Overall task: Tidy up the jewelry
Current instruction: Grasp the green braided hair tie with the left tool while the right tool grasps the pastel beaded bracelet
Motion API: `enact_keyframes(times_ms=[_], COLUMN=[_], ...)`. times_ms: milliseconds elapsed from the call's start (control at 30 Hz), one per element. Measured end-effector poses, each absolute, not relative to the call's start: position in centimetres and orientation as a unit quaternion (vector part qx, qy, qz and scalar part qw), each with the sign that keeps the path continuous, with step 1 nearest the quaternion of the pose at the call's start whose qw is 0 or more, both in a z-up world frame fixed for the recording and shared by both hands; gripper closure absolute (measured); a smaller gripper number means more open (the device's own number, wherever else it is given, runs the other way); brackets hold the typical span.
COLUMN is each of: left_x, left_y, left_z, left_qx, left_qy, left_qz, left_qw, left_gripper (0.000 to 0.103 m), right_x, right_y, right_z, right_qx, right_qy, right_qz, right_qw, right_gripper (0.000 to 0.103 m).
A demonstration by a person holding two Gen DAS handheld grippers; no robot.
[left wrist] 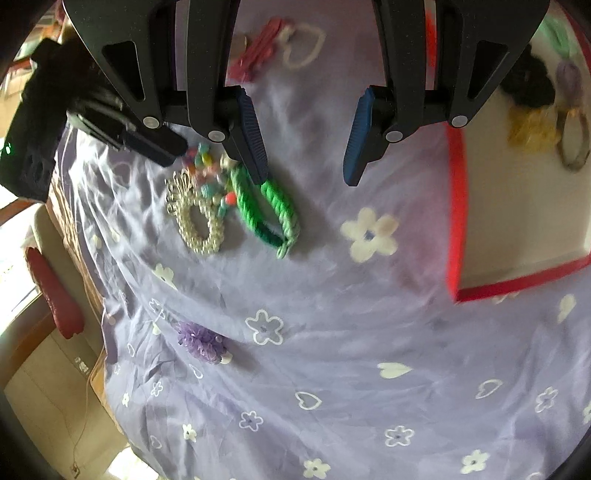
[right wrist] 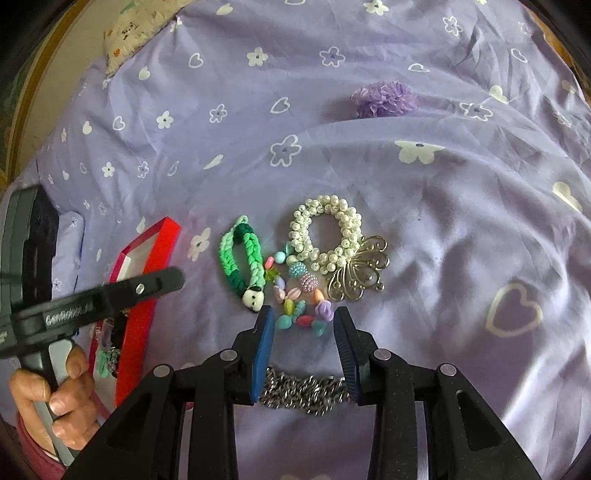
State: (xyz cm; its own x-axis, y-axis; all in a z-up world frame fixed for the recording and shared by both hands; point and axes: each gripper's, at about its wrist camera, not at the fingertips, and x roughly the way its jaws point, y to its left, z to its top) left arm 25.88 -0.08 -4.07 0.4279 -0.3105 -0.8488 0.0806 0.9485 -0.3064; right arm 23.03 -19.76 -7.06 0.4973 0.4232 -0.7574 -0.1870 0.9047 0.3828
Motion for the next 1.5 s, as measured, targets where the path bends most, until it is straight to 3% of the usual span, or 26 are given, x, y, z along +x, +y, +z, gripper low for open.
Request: enact_keyframes(times_ms=[267,300,400,467,533,600,767,1167,1200,1300,1500], left_x=[28.8,28.8,28.8,28.5,28.0,27.6,25.8,23.5,24.0,25.5,27.6], left_y=[-1.8,-1.8,-2.0,-2.2,-2.3,-2.1,-0.6,1.9,1.7,1.1,-1.0], left_z=[-6.7,-6.7,-6.9,-6.7,-6.5,-6.4,-5.6,-4.1,-4.3,-5.5,-7.6], left_qx=[-0.085,-0.083,-0.090,-0.081,-0.073,-0.076,-0.088,-0.134,-0.136,-0.158,-0.132], left_qy=[0.540,0.538,0.536,0.531,0.526,0.525,0.517,0.512,0.515,0.532,0.541], left_qz=[-0.113,-0.116,-0.142,-0.144,-0.145,-0.146,-0.148,-0.144,-0.140,-0.131,-0.104], left_qw=[0.830,0.831,0.827,0.831,0.835,0.835,0.839,0.836,0.834,0.821,0.824], left_gripper=[0.063,0.067,0.092,0.094,0.097,0.102,0.103,0.103,0.101,0.070,0.069], right_x=[23.9,23.9,24.1,24.0,23.9,23.8,22.5,19.6,19.4,18.9,18.7], right_y=[-19.5,-19.5,-19.4,-19.2,-18.8,-18.5,-18.1,-18.6,-18.6,-19.3,-20.7], right_z=[-8.2,-8.2,-8.4,-8.4,-8.5,-8.4,-7.7,-4.9,-4.8,-4.7,-5.3], right_qx=[0.126,0.126,0.126,0.120,0.112,0.108,0.107,0.122,0.123,0.131,0.149], right_qy=[0.475,0.474,0.473,0.472,0.473,0.474,0.465,0.432,0.432,0.430,0.436], right_qz=[0.183,0.183,0.184,0.184,0.184,0.186,0.194,0.204,0.204,0.204,0.201], right_qw=[0.852,0.852,0.852,0.854,0.855,0.854,0.857,0.870,0.870,0.869,0.865], right_gripper=[0.067,0.067,0.067,0.067,0.074,0.093,0.094,0.095,0.095,0.095,0.095])
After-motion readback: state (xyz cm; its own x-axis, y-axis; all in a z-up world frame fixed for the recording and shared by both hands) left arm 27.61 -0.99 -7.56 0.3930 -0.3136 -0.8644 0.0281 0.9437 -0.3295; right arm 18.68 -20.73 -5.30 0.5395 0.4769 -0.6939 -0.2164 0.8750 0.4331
